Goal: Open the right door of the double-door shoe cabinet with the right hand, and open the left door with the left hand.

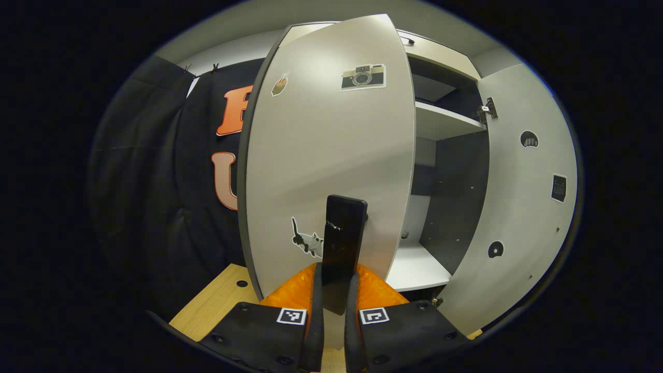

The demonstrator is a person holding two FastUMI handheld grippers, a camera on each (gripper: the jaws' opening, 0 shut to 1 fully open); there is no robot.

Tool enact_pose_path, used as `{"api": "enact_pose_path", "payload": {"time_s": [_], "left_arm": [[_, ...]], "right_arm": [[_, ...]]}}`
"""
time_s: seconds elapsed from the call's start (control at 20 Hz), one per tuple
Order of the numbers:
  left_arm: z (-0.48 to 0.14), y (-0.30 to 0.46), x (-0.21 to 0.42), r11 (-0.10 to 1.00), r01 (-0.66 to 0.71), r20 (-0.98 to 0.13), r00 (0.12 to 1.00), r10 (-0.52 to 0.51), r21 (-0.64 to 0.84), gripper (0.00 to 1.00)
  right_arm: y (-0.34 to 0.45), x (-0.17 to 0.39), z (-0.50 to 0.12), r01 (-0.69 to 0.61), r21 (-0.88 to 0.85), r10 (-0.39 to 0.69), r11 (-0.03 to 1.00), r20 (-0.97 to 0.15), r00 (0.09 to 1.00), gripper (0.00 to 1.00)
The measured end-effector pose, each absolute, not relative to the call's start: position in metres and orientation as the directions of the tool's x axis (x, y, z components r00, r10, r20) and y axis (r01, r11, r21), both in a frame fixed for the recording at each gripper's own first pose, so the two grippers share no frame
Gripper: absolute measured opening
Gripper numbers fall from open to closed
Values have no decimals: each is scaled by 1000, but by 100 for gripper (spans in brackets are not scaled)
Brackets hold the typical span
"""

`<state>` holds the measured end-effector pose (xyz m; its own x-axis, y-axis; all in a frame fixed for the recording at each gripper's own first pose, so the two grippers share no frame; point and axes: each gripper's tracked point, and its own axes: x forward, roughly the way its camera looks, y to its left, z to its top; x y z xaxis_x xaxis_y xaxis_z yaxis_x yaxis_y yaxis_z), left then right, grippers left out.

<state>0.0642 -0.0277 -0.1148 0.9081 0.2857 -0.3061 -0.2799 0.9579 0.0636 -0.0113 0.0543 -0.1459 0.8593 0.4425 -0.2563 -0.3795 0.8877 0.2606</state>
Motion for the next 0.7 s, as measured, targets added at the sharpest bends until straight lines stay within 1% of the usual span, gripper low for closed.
{"api": "enact_pose_path", "payload": {"time_s": [0.05, 0.4, 0.45, 0.5, 0.55, 0.6, 0.7], "left_arm": [[-115, -26, 64, 956, -287, -305, 906, 293, 67, 23], [-113, -22, 61, 946, -318, -301, 898, 320, 57, 23], [-113, -21, 62, 945, -323, -299, 897, 324, 55, 21], [-113, -21, 62, 944, -326, -299, 896, 327, 53, 23], [-114, -21, 61, 943, -330, -300, 895, 330, 51, 21], [-113, -21, 60, 943, -329, -299, 895, 329, 52, 23], [-112, -19, 59, 941, -334, -297, 894, 336, 57, 23]], "right_arm": [[57, -12, -147, -389, 257, 450, 885, -256, 855, 70], [81, -14, -141, -464, 244, 516, 852, -228, 826, 75], [86, -13, -139, -476, 244, 527, 845, -221, 821, 70], [90, -14, -138, -487, 245, 537, 838, -215, 816, 80], [95, -14, -139, -496, 249, 547, 832, -212, 810, 77], [99, -15, -139, -505, 253, 557, 825, -211, 804, 77], [105, -16, -138, -521, 255, 572, 815, -208, 793, 78]]}}
